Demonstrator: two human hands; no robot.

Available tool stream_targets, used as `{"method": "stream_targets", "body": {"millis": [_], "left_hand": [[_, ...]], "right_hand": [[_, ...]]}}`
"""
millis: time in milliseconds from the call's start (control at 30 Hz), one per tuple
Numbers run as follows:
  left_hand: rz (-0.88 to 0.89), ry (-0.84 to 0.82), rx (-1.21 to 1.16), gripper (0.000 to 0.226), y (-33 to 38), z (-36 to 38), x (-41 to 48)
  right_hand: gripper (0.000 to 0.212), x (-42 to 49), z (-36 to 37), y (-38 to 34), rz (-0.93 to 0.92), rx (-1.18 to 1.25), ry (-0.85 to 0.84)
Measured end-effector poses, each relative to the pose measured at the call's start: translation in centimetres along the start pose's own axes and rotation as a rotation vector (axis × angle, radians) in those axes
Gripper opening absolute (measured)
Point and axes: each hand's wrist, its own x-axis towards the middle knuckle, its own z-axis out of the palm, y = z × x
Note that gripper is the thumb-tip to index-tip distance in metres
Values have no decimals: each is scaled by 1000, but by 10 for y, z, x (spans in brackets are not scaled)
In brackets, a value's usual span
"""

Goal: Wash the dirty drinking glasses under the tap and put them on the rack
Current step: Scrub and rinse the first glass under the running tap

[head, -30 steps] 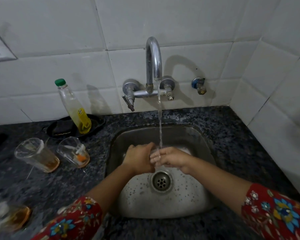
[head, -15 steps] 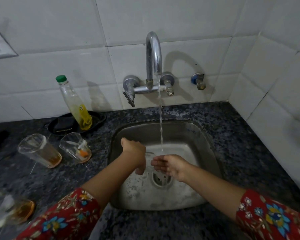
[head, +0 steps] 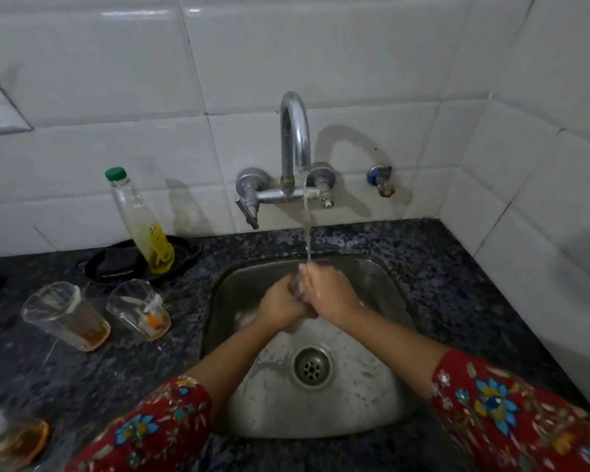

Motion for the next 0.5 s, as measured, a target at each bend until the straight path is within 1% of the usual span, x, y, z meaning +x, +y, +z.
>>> {"method": "stream_targets", "body": {"millis": [33, 67, 100, 133, 167, 200, 233, 267, 300, 333, 367, 433, 467, 500], "left_hand": [[14, 113, 121, 54, 2, 3, -1], [62, 131, 131, 63, 2, 2, 0], [121, 53, 16, 65, 1, -3, 2], [175, -84, -146, 59, -1, -12, 8], [217, -254, -281, 48, -2, -20, 11], [225, -414, -361, 37, -6, -27, 13], [228, -539, -401, 31, -7, -32, 14], [207, -584, -403, 27, -8, -33, 15], [189, -544, -378, 27, -6, -30, 13], [160, -434, -337, 28, 0, -25, 9], [149, -287, -239, 32, 7, -19, 4], [162, 17, 101, 41, 19, -6, -1], [182, 129, 214, 42, 23, -3, -3], [203, 128, 193, 39, 23, -4, 0]], "right_hand": [[37, 5, -1, -6, 77, 10, -4], [35, 8, -1, -8, 91, 31, 18], [36, 6, -3, -8, 39, 68, 71], [38, 2, -7, -6, -58, 124, 120], [41, -4, -11, -2, -163, 185, 128], [42, -10, -15, 2, -254, 233, 98], [43, -15, -19, 5, -315, 268, 58], [42, -18, -20, 8, -331, 286, 31], [43, -17, -21, 10, -301, 290, 30], [46, -15, -20, 9, -247, 275, 51], [49, -10, -17, 7, -186, 216, 73], [46, 3, -12, -1, -56, 55, 65], [42, 8, -11, -5, -8, 32, 44], [41, 11, -12, -8, -7, 46, 59]]}}
